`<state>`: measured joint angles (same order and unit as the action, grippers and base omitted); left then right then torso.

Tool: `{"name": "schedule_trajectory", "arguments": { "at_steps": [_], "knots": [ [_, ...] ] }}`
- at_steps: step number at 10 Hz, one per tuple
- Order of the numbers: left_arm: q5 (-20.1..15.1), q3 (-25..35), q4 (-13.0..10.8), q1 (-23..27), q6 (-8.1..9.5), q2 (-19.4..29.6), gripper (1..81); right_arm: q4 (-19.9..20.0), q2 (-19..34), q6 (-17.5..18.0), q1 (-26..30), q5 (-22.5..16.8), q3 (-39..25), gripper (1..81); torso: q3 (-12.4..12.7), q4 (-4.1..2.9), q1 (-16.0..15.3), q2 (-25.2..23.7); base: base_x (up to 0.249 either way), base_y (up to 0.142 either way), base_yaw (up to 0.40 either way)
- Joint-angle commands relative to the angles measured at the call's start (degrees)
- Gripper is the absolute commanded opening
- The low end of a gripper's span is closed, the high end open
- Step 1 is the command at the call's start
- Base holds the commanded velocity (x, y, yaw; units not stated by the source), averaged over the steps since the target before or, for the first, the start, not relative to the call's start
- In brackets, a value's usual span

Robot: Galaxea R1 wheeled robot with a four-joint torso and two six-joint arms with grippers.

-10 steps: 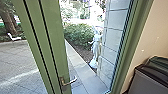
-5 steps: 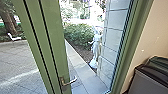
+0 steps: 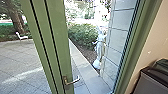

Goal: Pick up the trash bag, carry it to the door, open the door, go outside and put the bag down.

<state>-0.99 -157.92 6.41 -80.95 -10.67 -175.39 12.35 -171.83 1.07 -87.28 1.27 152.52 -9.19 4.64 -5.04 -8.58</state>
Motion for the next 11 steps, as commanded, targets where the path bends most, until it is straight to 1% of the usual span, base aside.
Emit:
{"name": "schedule_trajectory", "arguments": {
  "at_steps": [1, 2, 3, 8, 9, 11],
  "knots": [
    [-3.32, 0.15, -0.17, 1.89, -1.11, -0.06, 1.0, -0.22, 0.14, -0.19, 2.24, -3.12, -0.12, 81.1, 0.0, 0.0, 0.0, -0.02, 0.0, 0.0, 0.224],
    [-3.31, 0.15, -0.17, 1.8, -1.11, -0.06, 1.0, -0.48, 0.14, -0.19, 1.72, -1.55, -0.12, 81.1, 0.0, 0.0, -0.02, 0.0, 0.0, 0.0, 0.232],
    [-3.32, 0.15, -0.17, 1.71, -1.2, 0.03, 1.0, -0.57, 0.14, -0.19, 1.63, -1.09, -0.04, 81.1, 0.02, 0.0, 0.0, -0.02, 0.0, 0.0, 0.235],
    [-3.23, 0.15, -0.35, 1.53, -1.37, -0.06, 1.0, -0.57, 0.05, -0.19, 1.63, -1.0, -0.04, 81.1, 0.02, 0.0, 0.0, -0.02, 0.0, 0.0, 0.247],
    [-3.23, 0.16, -0.79, 1.44, -1.37, -0.06, 1.0, -0.57, 0.05, -0.19, 1.63, -1.0, -0.04, 81.1, 0.02, 0.0, 0.0, -0.02, 0.0, 0.0, 0.257],
    [-3.23, 0.15, -0.88, 1.44, -1.37, -0.14, 1.0, -0.57, 0.05, -0.19, 1.71, -1.0, -0.04, 81.1, 0.02, 0.0, 0.0, -0.02, 0.0, 0.0, 0.259]
  ]
}}
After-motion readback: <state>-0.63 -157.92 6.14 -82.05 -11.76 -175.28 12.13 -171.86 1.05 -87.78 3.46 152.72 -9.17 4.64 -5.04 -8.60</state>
